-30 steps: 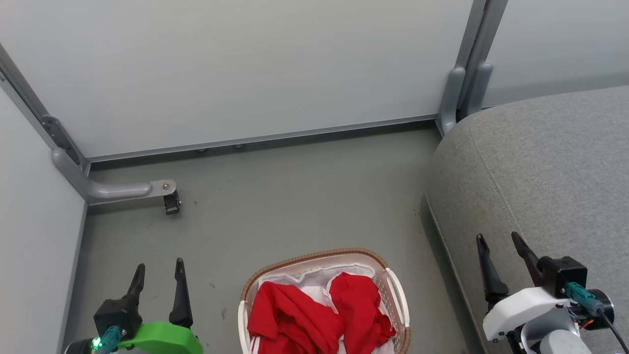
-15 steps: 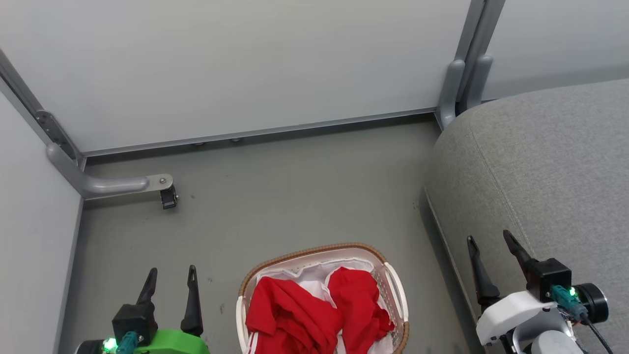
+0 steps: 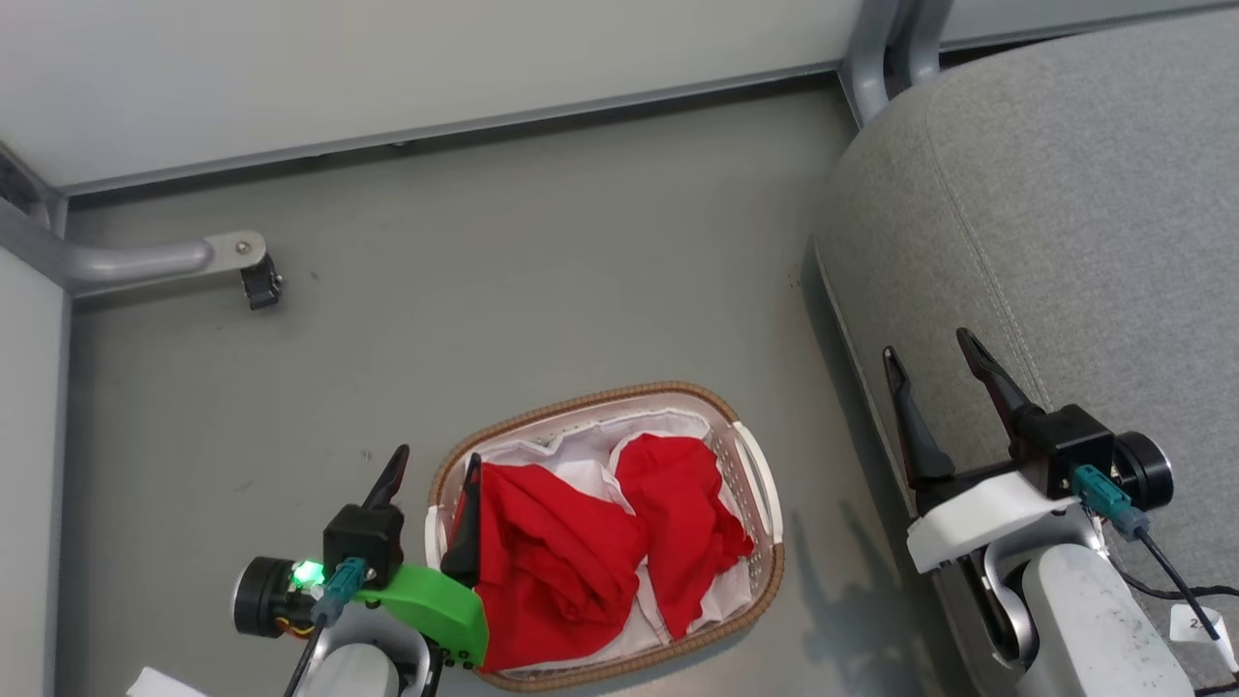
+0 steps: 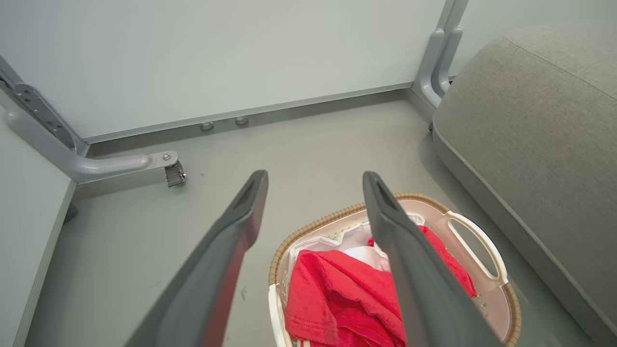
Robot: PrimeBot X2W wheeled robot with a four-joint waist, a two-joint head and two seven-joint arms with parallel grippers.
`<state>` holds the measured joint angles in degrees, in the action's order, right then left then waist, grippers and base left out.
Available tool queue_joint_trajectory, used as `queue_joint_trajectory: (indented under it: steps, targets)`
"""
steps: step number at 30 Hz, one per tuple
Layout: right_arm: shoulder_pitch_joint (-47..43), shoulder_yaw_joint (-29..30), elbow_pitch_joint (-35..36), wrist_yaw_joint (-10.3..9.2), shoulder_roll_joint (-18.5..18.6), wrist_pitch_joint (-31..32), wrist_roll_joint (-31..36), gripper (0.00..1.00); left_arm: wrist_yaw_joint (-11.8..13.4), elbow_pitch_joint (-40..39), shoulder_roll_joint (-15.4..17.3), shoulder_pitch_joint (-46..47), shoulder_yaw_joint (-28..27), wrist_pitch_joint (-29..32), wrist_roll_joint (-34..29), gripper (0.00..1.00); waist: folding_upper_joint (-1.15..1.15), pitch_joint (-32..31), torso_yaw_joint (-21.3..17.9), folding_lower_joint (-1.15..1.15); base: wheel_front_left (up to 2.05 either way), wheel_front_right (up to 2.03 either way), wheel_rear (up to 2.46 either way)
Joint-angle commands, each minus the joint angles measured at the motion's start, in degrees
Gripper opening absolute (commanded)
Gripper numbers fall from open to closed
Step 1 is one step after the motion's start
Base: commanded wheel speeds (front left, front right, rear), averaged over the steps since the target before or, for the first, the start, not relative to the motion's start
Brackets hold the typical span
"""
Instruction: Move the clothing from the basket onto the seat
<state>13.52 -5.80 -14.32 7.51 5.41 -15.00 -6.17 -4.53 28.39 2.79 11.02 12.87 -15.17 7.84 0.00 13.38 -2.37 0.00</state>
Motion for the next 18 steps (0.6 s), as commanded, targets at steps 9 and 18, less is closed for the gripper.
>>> queue_joint_trajectory:
  steps: [9,18]
  targets:
    - [4.90,-1.38,0.99,-0.05,0.26,-0.25,-1.24,1.00,0.09,10.67,0.25,8.70,6.14,0.03,3.48,1.00,0.00,14.81,-5.78,0.00,0.00,0.00,0.00]
    - [8.17,-2.13,1.98,-0.05,0.14,-0.25,-1.51,1.00,-0.50,23.28,0.27,15.59,10.62,0.02,6.41,1.00,0.00,21.44,-7.56,0.00,0.00,0.00,0.00]
